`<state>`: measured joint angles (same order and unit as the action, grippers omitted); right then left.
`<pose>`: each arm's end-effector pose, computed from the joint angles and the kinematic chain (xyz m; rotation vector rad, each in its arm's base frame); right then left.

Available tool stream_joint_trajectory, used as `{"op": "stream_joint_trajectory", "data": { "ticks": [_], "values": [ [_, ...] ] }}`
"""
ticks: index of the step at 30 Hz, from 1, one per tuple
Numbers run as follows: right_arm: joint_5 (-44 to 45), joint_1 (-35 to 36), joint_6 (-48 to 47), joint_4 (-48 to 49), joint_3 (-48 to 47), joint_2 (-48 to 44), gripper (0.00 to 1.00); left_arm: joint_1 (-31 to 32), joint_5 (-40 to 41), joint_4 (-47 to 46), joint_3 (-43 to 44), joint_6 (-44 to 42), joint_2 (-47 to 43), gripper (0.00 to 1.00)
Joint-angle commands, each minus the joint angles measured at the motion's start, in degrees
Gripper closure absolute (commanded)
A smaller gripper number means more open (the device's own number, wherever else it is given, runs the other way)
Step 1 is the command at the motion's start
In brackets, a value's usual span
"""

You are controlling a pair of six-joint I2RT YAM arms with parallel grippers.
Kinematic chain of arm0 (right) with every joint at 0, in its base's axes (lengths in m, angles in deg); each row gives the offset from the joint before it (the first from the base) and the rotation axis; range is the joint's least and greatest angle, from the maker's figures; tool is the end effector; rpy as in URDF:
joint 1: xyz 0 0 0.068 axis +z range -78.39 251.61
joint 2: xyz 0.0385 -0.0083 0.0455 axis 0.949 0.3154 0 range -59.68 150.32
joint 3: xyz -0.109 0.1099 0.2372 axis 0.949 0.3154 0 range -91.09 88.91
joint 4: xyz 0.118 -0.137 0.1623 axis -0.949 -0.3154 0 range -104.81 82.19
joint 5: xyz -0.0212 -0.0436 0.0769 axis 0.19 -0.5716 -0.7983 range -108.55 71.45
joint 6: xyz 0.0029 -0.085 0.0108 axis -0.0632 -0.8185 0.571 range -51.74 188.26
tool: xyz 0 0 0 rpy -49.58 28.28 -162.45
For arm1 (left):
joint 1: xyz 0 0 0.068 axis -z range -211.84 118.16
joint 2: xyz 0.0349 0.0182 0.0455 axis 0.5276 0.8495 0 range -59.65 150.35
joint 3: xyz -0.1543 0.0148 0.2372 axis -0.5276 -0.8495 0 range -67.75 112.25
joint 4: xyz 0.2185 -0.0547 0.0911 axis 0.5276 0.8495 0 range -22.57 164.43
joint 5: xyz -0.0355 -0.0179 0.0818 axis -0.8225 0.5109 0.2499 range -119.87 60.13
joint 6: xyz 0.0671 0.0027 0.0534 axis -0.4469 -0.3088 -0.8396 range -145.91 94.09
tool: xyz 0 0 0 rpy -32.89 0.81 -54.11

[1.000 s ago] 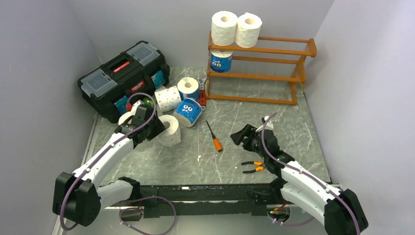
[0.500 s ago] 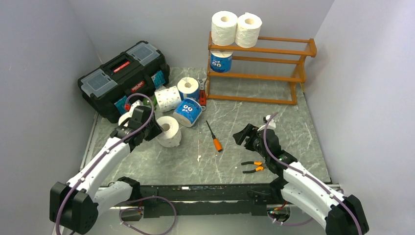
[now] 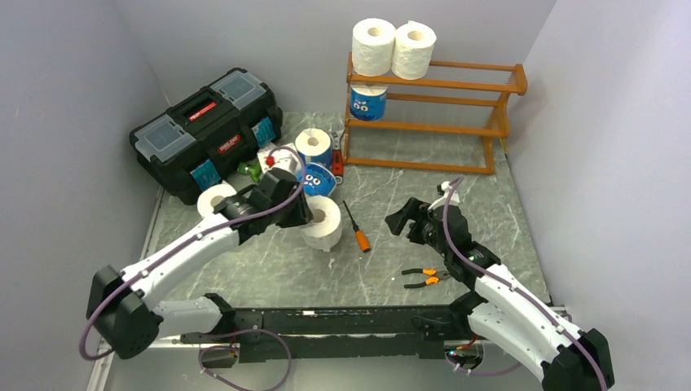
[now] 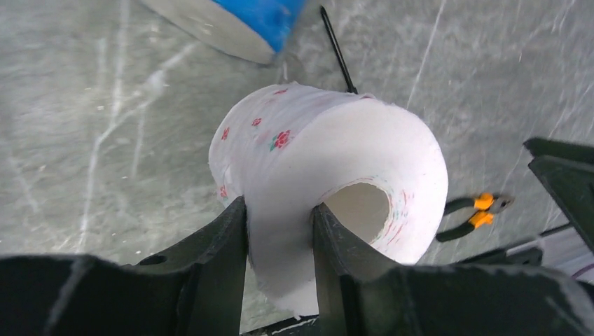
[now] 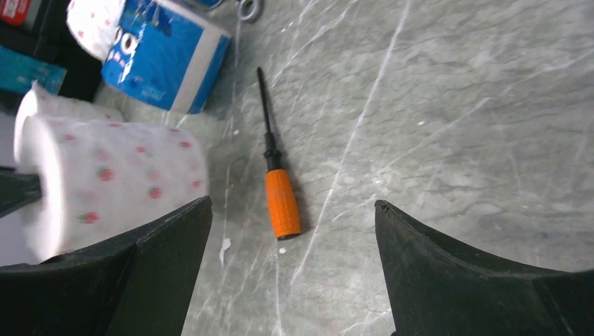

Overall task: Place and organize the paper towels onto the shelf
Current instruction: Pick up the paper towel from the center of the board, then place the paper towel at the center of the board.

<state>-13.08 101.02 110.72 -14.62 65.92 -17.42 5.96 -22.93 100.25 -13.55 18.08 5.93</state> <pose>0.1630 0.0836 0.2150 0.3001 2.0732 0.6855 0.1999 -0.1436 0.2742 -0.1912 2.3980 -0.5548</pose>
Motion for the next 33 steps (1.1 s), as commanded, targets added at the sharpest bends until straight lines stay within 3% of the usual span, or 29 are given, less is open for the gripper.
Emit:
{"op": "stream_joint_trajectory", "data": {
  "ticks": [1,8,14,21,26,33],
  "values": [
    [-7.7,0.1,-2.5,-1.7,-5.3,1.9,0.11,4.8,-2.8,-3.2,4.0,-4.2,5.4,0.80],
    [-18.1,0.2,-7.3,-4.1,-9.4,4.1,0.00,9.5,-4.2,-5.2,2.0,-6.2,8.1,0.80],
    [-23.5,2.0,-9.4,-6.7,-13.1,10.0,0.00,10.8,-6.1,-7.8,0.2,-6.0,9.8,0.76],
    [-20.0,6.8,-9.9,-8.0,-15.4,14.7,0.00,11.5,-6.3,-8.1,-0.3,-6.1,10.3,0.54],
    [-18.4,8.2,-10.6,-9.3,-16.9,16.3,0.00,12.0,-6.4,-8.2,-0.8,-7.1,9.7,0.28],
    [-15.4,10.5,-11.4,-11.6,-20.0,17.4,0.00,12.2,-2.1,-4.0,-0.7,-6.3,4.6,0.13]
  ]
}}
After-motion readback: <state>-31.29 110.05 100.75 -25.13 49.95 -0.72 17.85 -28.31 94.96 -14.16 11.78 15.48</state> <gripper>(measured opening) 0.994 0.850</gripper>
